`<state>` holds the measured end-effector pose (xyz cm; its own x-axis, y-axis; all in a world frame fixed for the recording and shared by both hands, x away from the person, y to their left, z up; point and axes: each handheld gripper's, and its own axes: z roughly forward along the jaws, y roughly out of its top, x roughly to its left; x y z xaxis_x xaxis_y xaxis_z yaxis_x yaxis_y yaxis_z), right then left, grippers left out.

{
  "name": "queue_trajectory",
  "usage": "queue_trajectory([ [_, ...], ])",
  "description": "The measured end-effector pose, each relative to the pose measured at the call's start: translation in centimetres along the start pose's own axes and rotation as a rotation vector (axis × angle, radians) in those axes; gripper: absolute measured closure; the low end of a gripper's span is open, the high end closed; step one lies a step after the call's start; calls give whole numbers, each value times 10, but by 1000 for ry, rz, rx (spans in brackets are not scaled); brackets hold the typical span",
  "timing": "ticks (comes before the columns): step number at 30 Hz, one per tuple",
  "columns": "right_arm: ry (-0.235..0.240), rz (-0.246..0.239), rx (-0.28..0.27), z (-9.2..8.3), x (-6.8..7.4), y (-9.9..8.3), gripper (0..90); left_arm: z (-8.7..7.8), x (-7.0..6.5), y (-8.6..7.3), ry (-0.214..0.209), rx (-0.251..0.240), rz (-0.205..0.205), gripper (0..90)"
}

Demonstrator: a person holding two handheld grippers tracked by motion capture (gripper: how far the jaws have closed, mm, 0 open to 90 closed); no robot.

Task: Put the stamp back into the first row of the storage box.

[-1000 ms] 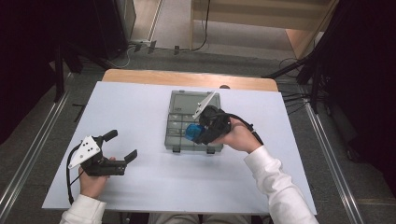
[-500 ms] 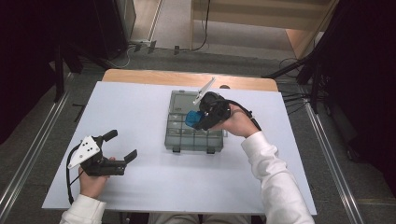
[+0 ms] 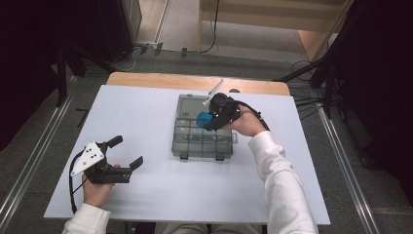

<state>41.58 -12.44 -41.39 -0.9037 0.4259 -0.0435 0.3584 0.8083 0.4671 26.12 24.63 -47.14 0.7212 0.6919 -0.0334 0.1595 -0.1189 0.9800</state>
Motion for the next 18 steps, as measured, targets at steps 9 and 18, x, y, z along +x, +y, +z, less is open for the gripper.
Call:
queue_trajectory([
  [9,-17,-16,44,16,-9,0,421,-1,0,0,-1,0,1,0],
  [18,-30,-103,60,28,-10,-3,421,0,0,0,-2,0,-1,0],
])
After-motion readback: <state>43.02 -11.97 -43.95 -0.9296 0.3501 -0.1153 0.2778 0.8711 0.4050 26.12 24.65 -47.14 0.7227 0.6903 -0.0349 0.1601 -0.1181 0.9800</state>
